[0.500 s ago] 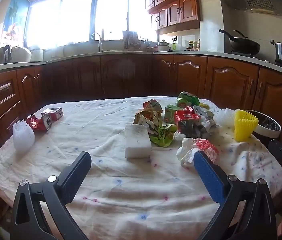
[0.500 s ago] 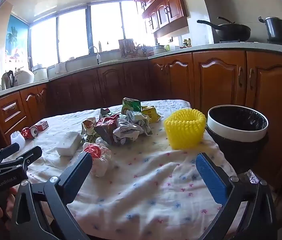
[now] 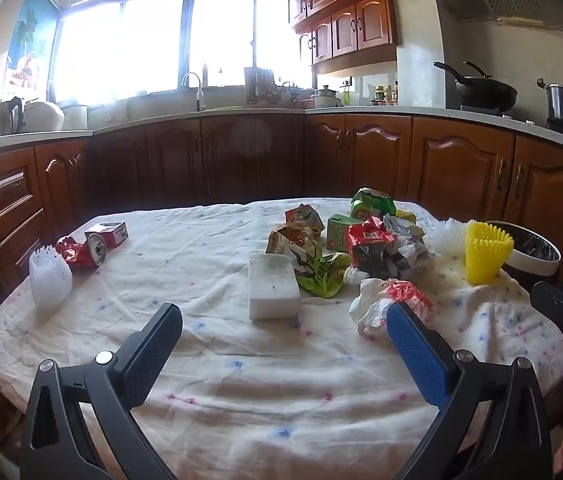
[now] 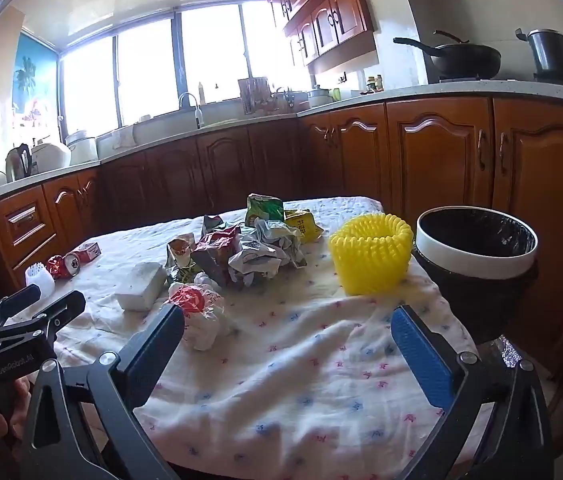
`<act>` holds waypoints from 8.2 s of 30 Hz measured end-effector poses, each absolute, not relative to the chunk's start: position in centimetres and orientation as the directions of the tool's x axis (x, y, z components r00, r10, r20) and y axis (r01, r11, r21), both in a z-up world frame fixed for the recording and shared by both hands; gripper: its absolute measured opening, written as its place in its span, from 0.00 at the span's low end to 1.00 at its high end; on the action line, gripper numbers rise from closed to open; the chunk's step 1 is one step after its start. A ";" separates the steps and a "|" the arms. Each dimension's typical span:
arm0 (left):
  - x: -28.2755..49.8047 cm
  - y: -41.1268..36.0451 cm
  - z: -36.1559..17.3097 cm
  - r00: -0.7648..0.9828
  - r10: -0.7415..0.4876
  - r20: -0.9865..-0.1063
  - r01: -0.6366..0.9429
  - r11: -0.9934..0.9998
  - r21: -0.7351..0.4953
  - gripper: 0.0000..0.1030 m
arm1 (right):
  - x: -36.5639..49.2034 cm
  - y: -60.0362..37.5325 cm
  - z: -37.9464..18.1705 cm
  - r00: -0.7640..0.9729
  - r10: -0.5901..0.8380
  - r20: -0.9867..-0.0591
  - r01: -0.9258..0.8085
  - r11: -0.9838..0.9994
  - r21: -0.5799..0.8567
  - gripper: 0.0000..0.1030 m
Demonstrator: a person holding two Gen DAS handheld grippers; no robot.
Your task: Collect trash
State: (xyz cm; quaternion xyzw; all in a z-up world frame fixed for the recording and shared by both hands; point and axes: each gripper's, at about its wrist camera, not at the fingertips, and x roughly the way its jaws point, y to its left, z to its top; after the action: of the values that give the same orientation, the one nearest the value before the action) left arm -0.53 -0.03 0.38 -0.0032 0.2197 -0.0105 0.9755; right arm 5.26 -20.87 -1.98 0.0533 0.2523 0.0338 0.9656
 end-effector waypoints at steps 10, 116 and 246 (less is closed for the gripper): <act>0.0 0.3 0.7 0.905 -0.024 -0.426 0.021 1.000 -0.012 0.99 | 5.3 -20.9 -1.8 0.871 0.093 -0.483 -0.040 0.992 0.119 1.00; 14.7 -13.6 3.8 0.646 -0.564 -0.514 0.555 0.810 -0.191 0.20 | 13.7 -36.9 -1.2 0.784 0.100 -0.612 0.139 0.933 0.330 0.19; 24.4 -16.2 -4.8 0.601 -0.231 -0.765 0.402 0.915 0.040 0.38 | 18.9 -35.8 -3.4 0.717 0.261 -0.646 0.070 0.895 0.440 0.14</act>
State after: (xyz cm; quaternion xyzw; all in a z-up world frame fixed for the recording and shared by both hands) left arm 24.39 -16.16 -4.78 0.1043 0.4095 -0.1779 0.8887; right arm 18.87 -35.79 -3.37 0.2225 0.3723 0.0530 0.8995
